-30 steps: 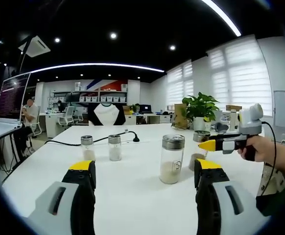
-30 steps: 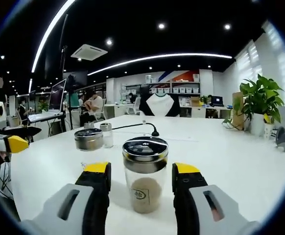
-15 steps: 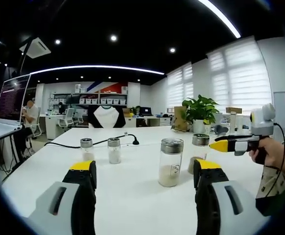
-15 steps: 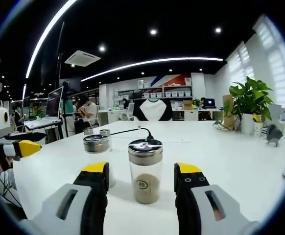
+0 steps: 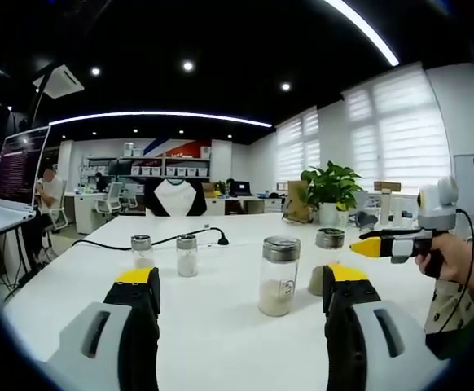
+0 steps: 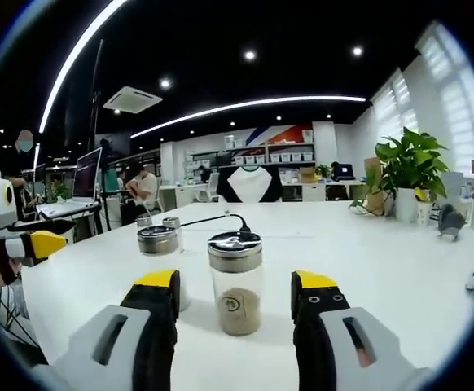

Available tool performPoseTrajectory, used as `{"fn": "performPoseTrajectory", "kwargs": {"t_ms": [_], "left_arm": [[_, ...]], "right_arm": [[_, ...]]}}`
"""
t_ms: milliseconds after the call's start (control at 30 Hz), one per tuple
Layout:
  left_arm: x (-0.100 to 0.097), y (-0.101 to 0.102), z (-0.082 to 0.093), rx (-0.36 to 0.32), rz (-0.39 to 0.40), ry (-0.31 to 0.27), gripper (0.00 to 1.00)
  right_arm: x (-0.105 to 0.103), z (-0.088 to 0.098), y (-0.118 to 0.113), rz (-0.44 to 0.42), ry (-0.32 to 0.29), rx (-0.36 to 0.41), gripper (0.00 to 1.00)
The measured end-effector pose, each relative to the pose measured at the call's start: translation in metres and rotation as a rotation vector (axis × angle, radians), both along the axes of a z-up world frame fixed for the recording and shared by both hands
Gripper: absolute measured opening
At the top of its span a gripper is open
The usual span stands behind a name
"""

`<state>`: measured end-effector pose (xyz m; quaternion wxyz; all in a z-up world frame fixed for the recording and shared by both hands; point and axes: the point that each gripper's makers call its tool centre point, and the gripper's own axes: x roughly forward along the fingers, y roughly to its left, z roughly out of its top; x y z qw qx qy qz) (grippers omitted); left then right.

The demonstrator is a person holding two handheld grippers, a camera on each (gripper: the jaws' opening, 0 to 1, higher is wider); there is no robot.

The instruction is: Rotate the seasoning bottle until the label or dispensing opening points toward the visible target arrow and the bottle remains upright within the marked orientation range

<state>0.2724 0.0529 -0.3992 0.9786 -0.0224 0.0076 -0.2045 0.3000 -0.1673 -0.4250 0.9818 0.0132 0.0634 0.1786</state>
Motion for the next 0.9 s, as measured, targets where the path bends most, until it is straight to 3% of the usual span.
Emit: {"fn": "performPoseTrajectory", "kwargs": {"t_ms": [367,467,633,900], "left_arm": [[0.011,0.009,0.015,-0.014,0.016,-0.005,0.87],[0.018,0.015,0.026,-0.047,0.027,-0.028,0.87],[0.033,0.022,0.038,-0.065,0.036,-0.046,0.87],[0.063,0.024,0.043,-0.073,0.034,-0.048,0.86]], "right_arm": [[0.000,-0.003,-0.003,-0.008,0.010,-0.016,0.56],[0.000,-0.004,-0.002,-0.004,0.014,-0.010,0.56],[-0.002,-0.004,-0.001,0.003,0.002,-0.021,0.57],[-0.002,0.000,0.002,0.005,-0.005,-0.014,0.58]]}}
